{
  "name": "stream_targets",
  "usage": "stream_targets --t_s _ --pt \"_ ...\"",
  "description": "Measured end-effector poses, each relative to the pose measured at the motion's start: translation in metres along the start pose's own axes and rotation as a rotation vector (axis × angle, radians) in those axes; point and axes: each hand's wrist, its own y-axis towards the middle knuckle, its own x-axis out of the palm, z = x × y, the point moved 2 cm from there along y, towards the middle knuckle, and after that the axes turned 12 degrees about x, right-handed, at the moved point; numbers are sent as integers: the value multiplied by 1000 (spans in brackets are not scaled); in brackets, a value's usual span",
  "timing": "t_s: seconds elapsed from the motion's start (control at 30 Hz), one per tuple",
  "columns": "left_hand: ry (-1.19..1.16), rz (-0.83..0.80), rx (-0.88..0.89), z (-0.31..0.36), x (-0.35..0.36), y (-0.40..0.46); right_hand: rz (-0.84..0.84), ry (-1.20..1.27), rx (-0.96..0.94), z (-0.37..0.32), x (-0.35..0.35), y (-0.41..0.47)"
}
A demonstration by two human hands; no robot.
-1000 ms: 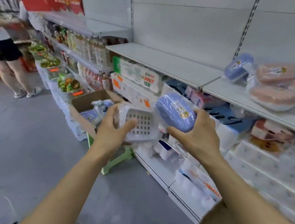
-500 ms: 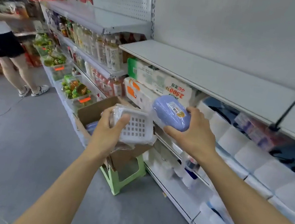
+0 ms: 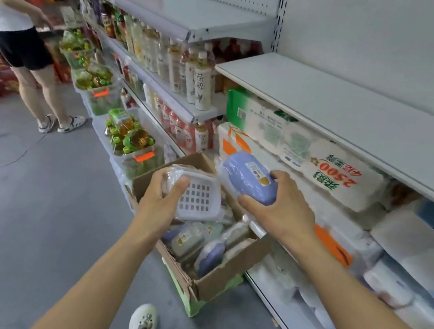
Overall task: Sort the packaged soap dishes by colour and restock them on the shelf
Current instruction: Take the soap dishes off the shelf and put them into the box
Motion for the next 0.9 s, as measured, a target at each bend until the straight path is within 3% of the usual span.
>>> stream_targets --t_s 0.23,0.43,0.67,0.9 --pt "169 -148 -10 -74 -68 159 -94 36 190 -70 128 92" --pt "350 -313 -57 -160 -103 265 -116 65 412 -89 231 146" --pt "671 -547 55 -253 -81 282 -373 -94 553 -66 347 186" --pt "874 -807 67 -334 -68 292 -325 -363 409 -46 415 201"
